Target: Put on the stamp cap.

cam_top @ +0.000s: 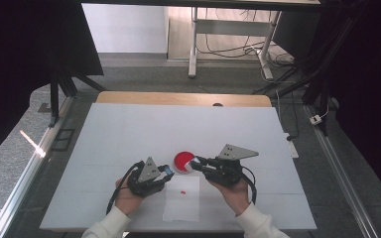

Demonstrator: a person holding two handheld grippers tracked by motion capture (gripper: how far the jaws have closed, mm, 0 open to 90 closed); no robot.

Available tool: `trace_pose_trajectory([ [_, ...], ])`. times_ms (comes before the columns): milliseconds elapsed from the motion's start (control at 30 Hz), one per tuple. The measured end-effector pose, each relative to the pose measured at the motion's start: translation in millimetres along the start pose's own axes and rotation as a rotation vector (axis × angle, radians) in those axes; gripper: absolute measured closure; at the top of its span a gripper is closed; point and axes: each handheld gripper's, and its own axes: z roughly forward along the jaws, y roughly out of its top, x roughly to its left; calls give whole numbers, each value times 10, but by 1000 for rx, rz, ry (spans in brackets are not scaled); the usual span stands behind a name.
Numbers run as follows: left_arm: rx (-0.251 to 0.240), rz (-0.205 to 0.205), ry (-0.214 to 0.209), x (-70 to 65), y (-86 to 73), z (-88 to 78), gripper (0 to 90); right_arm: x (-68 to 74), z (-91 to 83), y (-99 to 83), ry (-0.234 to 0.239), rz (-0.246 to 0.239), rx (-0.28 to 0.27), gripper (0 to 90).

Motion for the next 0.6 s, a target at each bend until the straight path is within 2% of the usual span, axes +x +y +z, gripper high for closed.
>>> trace_pose_trajectory([
  [200, 4, 23, -4, -60, 48, 40, 649, 9, 7, -3, -1, 2, 3, 748],
  [600, 8, 39, -21, -127, 114, 151, 649, 4, 17, -16, -11, 17, 6, 749],
])
